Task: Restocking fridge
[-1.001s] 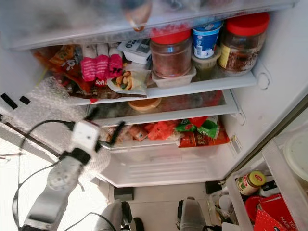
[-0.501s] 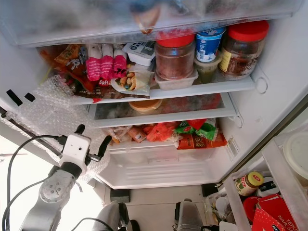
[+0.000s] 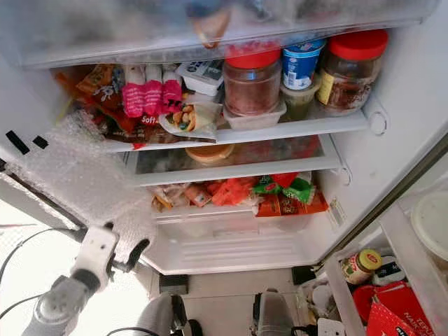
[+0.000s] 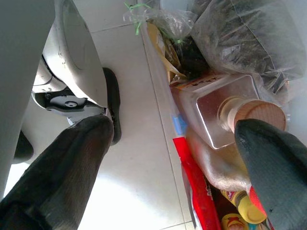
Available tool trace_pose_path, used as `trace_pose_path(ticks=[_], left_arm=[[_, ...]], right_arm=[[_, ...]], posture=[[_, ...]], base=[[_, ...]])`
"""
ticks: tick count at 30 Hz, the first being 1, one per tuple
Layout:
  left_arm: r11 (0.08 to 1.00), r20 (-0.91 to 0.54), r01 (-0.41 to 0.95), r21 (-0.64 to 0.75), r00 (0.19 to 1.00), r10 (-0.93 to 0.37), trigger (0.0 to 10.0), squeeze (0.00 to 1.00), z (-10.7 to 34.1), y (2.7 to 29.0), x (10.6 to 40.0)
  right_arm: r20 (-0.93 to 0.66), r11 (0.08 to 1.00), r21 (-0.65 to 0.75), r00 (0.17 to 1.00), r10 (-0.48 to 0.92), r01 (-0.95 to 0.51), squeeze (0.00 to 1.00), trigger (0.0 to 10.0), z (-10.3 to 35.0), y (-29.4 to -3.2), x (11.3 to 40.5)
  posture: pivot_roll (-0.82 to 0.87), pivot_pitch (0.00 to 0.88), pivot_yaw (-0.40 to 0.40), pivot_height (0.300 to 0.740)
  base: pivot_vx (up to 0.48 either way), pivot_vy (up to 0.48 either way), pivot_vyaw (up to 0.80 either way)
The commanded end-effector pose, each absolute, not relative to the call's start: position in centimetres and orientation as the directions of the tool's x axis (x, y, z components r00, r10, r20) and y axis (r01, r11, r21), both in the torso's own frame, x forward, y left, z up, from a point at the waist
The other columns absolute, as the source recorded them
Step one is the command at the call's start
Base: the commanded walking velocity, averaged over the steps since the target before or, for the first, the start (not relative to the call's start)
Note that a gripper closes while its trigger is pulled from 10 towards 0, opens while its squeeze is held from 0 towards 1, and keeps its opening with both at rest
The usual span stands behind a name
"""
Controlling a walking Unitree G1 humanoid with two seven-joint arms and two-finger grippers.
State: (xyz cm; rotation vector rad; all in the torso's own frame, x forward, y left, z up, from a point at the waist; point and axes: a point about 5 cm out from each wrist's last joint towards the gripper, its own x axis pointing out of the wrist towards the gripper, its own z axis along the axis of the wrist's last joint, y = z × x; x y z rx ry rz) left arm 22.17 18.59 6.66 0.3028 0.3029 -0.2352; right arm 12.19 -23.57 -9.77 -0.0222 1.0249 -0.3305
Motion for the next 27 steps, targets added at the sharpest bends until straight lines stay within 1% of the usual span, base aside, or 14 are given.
trace_pose_path(ticks=[1, 5, 8, 10, 11, 12, 14, 15, 16, 18, 19, 22, 23, 27], left_arm=[[0.938, -0.387, 0.242, 0.249, 0.913, -0.132, 10.0, 0.0, 5.5, 19.9, 21.6], [0.922, -0.453, 0.252, 0.294, 0.886, -0.098, 10.0, 0.0, 3.8, 21.2, 21.7], [0.927, -0.479, 0.227, 0.298, 0.876, -0.06, 10.0, 0.0, 3.1, 22.0, 21.7], [0.932, -0.506, 0.187, 0.31, 0.863, -0.005, 10.0, 0.0, 2.2, 23.0, 21.7], [0.941, -0.573, 0.096, 0.323, 0.812, 0.113, 10.0, 0.0, 0.0, 25.2, 20.8], [0.941, -0.573, 0.096, 0.323, 0.812, 0.113, 10.0, 0.0, 0.0, 25.2, 20.8], [0.932, -0.623, 0.04, 0.361, 0.754, 0.209, 10.0, 0.0, -1.7, 27.0, 19.7], [0.938, -0.635, -0.004, 0.346, 0.735, 0.237, 10.0, 0.0, -2.1, 27.4, 19.3], [0.947, -0.648, -0.038, 0.32, 0.72, 0.248, 10.0, 0.0, -2.6, 27.5, 19.1], [0.954, -0.664, -0.059, 0.293, 0.706, 0.247, 10.0, 0.0, -3.3, 27.3, 19.0], [0.955, -0.666, -0.055, 0.292, 0.705, 0.244, 10.0, 0.0, -3.5, 27.2, 19.1], [0.951, -0.727, 0.027, 0.307, 0.652, 0.216, 10.0, 0.0, -5.2, 26.4, 18.2], [0.951, -0.727, 0.027, 0.307, 0.652, 0.216, 10.0, 0.0, -5.2, 26.4, 18.2], [0.953, -0.742, 0.007, 0.301, 0.629, 0.23, 10.0, 0.0, -6.0, 26.2, 18.0]], right_arm=[[-0.846, 0.95, -0.17, 0.456, -0.277, 0.261, 0.0, 10.0, -10.0, -23.4, 11.6], [-0.846, 0.95, -0.167, 0.457, -0.275, 0.262, 0.0, 10.0, -10.0, -23.3, 11.7], [-0.846, 0.951, -0.166, 0.458, -0.273, 0.262, 0.0, 10.0, -10.0, -23.3, 11.8], [-0.845, 0.951, -0.164, 0.459, -0.273, 0.262, 0.0, 10.0, -10.0, -23.3, 11.8], [-0.845, 0.952, -0.163, 0.461, -0.271, 0.26, 0.0, 10.0, -10.0, -23.2, 11.9], [-0.845, 0.952, -0.163, 0.461, -0.271, 0.26, 0.0, 10.0, -10.0, -23.2, 11.9], [-0.845, 0.952, -0.163, 0.462, -0.27, 0.26, 0.0, 10.0, -10.0, -23.2, 11.9], [-0.844, 0.952, -0.162, 0.462, -0.271, 0.261, 0.0, 10.0, -10.0, -23.2, 11.9], [-0.844, 0.951, -0.162, 0.463, -0.271, 0.262, 0.0, 10.0, -9.9, -23.2, 12.0], [-0.843, 0.951, -0.163, 0.464, -0.272, 0.261, 0.0, 10.0, -9.9, -23.3, 12.0], [-0.843, 0.951, -0.163, 0.464, -0.272, 0.261, 0.0, 10.0, -9.9, -23.3, 12.1], [-0.844, 0.954, -0.162, 0.466, -0.266, 0.251, 0.0, 10.0, -9.9, -23.3, 12.1], [-0.844, 0.954, -0.162, 0.466, -0.266, 0.251, 0.0, 10.0, -9.9, -23.3, 12.1], [-0.844, 0.954, -0.159, 0.467, -0.266, 0.256, 0.0, 10.0, -9.9, -23.4, 12.2]], posture=[[-0.03, 0.183, 0.092, 0.65], [-0.03, 0.179, 0.094, 0.65], [-0.03, 0.18, 0.095, 0.65], [-0.02, 0.175, 0.095, 0.65], [-0.03, 0.175, 0.096, 0.65], [-0.03, 0.175, 0.096, 0.65], [-0.03, 0.173, 0.095, 0.65], [-0.04, 0.174, 0.088, 0.65], [-0.03, 0.179, 0.084, 0.65], [-0.02, 0.175, 0.08, 0.65], [-0.02, 0.175, 0.081, 0.65], [-0.04, 0.179, 0.077, 0.65], [-0.04, 0.179, 0.077, 0.65], [-0.03, 0.178, 0.076, 0.65]], base=[[0.0, 0.0, 0.0], [0.0, 0.0, 0.0], [0.0, 0.0, 0.0], [0.0, 0.0, 0.0], [0.0, 0.0, 0.0], [0.0, 0.0, 0.0], [0.0, 0.0, 0.0], [0.0, 0.0, 0.0], [0.0, 0.0, 0.0], [0.0, 0.0, 0.0], [0.0, 0.0, 0.0], [0.0, 0.0, 0.0], [0.0, 0.0, 0.0], [0.0, 0.356, 0.0]])
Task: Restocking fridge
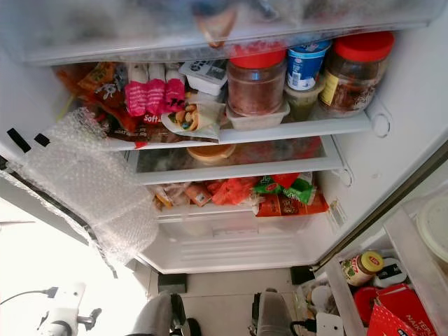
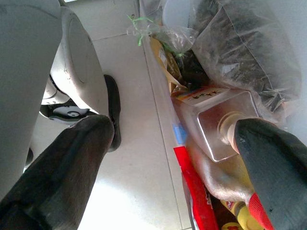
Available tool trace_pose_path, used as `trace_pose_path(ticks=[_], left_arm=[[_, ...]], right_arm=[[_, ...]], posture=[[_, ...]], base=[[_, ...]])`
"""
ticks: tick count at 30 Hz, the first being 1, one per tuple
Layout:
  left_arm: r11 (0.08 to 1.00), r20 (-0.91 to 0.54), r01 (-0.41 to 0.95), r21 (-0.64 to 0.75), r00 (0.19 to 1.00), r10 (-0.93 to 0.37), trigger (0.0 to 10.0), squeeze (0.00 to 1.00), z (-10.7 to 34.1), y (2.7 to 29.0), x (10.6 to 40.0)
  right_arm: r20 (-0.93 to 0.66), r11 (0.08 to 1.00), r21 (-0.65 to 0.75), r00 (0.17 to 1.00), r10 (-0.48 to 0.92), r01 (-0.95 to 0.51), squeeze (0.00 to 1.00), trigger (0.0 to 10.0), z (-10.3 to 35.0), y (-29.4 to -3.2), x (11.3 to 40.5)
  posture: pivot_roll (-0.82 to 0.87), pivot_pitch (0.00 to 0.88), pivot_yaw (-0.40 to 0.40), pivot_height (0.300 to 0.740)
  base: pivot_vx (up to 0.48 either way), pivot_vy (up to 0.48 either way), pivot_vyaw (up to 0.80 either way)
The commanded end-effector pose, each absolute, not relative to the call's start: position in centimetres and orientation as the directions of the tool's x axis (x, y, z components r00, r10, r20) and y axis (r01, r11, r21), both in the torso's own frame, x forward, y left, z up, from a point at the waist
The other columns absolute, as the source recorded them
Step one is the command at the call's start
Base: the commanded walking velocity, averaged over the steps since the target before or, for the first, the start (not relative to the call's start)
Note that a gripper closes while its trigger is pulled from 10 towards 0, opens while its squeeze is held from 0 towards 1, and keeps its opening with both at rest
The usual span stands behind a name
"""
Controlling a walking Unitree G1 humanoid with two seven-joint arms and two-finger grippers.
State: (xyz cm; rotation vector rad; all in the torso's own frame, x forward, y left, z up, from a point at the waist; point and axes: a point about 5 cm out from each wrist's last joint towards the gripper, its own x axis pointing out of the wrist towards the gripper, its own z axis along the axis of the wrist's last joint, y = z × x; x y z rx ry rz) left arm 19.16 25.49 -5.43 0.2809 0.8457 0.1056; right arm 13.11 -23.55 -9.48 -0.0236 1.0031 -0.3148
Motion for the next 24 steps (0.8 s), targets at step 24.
trace_pose_path(ticks=[24], left_arm=[[0.957, -0.768, 0.015, 0.289, 0.6, 0.223, 10.0, 0.0, -7.2, 25.6, 16.9]], right_arm=[[-0.845, 0.955, -0.154, 0.468, -0.26, 0.254, 0.0, 10.0, -9.8, -23.4, 12.2]], posture=[[-0.04, 0.169, 0.074, 0.65]], base=[[0.0, 0.267, 0.0]])
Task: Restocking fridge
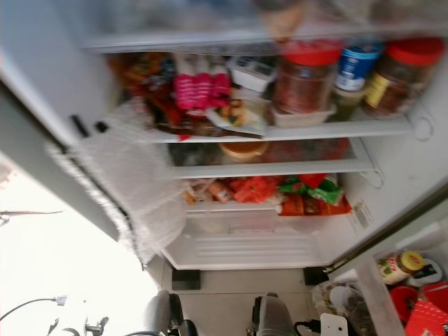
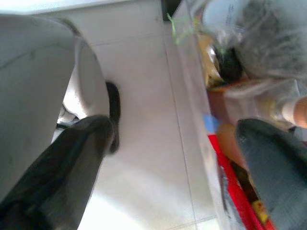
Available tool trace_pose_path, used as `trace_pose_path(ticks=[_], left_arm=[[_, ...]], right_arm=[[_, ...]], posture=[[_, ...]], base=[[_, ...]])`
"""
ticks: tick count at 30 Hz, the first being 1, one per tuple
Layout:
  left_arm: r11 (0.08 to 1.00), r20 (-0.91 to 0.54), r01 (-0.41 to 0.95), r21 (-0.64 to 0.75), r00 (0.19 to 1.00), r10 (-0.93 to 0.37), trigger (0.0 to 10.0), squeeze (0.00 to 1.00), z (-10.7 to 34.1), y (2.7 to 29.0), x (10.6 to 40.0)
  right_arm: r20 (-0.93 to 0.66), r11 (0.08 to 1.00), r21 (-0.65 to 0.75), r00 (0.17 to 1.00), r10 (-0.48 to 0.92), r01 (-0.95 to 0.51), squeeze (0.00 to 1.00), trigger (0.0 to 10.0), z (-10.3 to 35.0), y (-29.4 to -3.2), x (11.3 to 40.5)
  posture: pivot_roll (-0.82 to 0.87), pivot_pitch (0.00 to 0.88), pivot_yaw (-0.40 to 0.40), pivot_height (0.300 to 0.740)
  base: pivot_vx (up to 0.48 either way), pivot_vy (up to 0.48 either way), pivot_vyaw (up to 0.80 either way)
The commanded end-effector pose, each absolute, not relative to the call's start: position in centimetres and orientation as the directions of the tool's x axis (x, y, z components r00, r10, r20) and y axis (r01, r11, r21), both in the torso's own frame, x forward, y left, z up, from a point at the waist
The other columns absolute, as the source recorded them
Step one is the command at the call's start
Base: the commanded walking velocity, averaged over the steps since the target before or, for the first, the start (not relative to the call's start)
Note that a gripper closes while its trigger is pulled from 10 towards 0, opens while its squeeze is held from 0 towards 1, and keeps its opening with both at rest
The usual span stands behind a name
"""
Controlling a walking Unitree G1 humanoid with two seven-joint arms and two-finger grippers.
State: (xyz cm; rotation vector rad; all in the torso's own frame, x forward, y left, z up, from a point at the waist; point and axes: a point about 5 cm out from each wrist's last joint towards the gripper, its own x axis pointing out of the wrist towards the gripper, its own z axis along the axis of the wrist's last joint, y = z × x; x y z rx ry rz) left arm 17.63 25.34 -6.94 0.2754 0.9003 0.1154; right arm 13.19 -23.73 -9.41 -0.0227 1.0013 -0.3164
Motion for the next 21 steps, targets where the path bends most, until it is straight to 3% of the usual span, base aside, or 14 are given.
trace_pose_path(ticks=[1, 10, 17, 21], left_arm=[[0.957, -0.768, 0.016, 0.29, 0.601, 0.222, 10.0, 0.0, -7.2, 25.65, 16.97], [0.958, -0.77, 0.019, 0.286, 0.6, 0.219, 10.0, 0.0, -7.31, 25.53, 16.9], [0.958, -0.773, 0.022, 0.285, 0.597, 0.216, 10.0, 0.0, -7.37, 25.56, 16.79], [0.958, -0.775, 0.023, 0.285, 0.594, 0.216, 10.0, 0.0, -7.38, 25.66, 16.73]], right_arm=[[-0.845, 0.955, -0.154, 0.467, -0.26, 0.253, 0.0, 10.0, -9.84, -23.38, 12.22], [-0.844, 0.956, -0.151, 0.47, -0.257, 0.252, 0.0, 10.0, -9.82, -23.38, 12.3], [-0.845, 0.955, -0.15, 0.469, -0.258, 0.257, 0.0, 10.0, -9.84, -23.35, 12.27], [-0.845, 0.955, -0.15, 0.468, -0.258, 0.256, 0.0, 10.0, -9.85, -23.34, 12.25]], posture=[[-0.04, 0.169, 0.075, 0.65], [-0.05, 0.164, 0.073, 0.65], [-0.05, 0.164, 0.075, 0.65], [-0.05, 0.166, 0.076, 0.65]], base=[[0.0, 0.439, 0.0], [0.0, 0.467, 0.0], [0.0, 0.0, 0.0], [0.0, 0.48, 0.0]])
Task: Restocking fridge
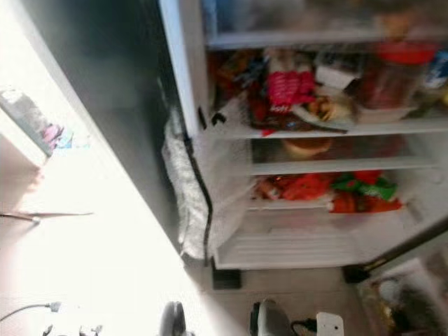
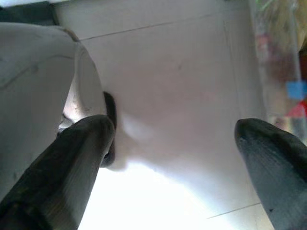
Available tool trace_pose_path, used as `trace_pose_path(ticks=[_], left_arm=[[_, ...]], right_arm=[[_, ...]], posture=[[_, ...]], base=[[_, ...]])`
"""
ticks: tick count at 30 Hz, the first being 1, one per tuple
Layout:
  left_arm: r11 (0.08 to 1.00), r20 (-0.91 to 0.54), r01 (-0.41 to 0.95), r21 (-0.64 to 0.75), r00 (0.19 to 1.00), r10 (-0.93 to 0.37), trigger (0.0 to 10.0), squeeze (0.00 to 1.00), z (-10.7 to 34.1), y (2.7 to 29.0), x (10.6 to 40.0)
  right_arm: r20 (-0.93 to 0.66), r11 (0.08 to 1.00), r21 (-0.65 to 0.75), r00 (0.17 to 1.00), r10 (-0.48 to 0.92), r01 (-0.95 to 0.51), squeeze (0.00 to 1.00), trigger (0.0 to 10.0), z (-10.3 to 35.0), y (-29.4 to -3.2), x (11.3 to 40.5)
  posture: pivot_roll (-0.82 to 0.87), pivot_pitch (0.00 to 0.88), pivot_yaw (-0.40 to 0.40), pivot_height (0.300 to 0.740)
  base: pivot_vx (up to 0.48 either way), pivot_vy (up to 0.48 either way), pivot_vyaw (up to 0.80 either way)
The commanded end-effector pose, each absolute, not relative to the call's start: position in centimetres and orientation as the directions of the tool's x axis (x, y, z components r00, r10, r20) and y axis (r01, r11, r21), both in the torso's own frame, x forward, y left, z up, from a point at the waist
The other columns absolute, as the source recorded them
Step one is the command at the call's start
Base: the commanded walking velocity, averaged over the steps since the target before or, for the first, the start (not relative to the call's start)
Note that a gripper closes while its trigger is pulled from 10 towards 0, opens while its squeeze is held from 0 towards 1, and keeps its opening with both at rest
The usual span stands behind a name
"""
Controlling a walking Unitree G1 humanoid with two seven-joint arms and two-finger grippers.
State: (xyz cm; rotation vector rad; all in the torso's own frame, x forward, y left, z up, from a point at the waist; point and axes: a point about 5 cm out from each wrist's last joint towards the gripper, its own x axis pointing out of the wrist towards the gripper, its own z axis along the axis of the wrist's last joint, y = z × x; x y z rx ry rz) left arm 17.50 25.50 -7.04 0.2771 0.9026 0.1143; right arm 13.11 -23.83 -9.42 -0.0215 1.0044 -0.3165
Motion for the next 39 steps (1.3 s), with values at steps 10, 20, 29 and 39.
trace_pose_path(ticks=[10, 20, 29, 39], left_arm=[[0.958, -0.777, 0.029, 0.284, 0.592, 0.212, 10.0, 0.0, -7.44, 25.64, 16.62], [0.959, -0.778, 0.034, 0.28, 0.593, 0.207, 10.0, 0.0, -7.49, 25.5, 16.62], [0.961, -0.782, 0.04, 0.275, 0.59, 0.2, 10.0, 0.0, -7.57, 25.36, 16.53], [0.961, -0.789, 0.044, 0.272, 0.583, 0.196, 10.0, 0.0, -7.69, 25.48, 16.19]], right_arm=[[-0.846, 0.955, -0.151, 0.467, -0.258, 0.255, 0.0, 10.0, -9.88, -23.28, 12.19], [-0.846, 0.955, -0.151, 0.466, -0.259, 0.256, 0.0, 10.0, -9.89, -23.26, 12.16], [-0.846, 0.955, -0.152, 0.466, -0.259, 0.255, 0.0, 10.0, -9.89, -23.29, 12.13], [-0.847, 0.956, -0.151, 0.466, -0.257, 0.252, 0.0, 10.0, -9.93, -23.27, 12.01]], posture=[[-0.05, 0.165, 0.079, 0.65], [-0.05, 0.166, 0.079, 0.65], [-0.05, 0.166, 0.078, 0.65], [-0.05, 0.162, 0.081, 0.65]], base=[[0.0, 0.271, 0.0], [0.0, 0.135, 0.0], [0.0, 0.0, 0.0], [0.0, 0.048, 0.0]])
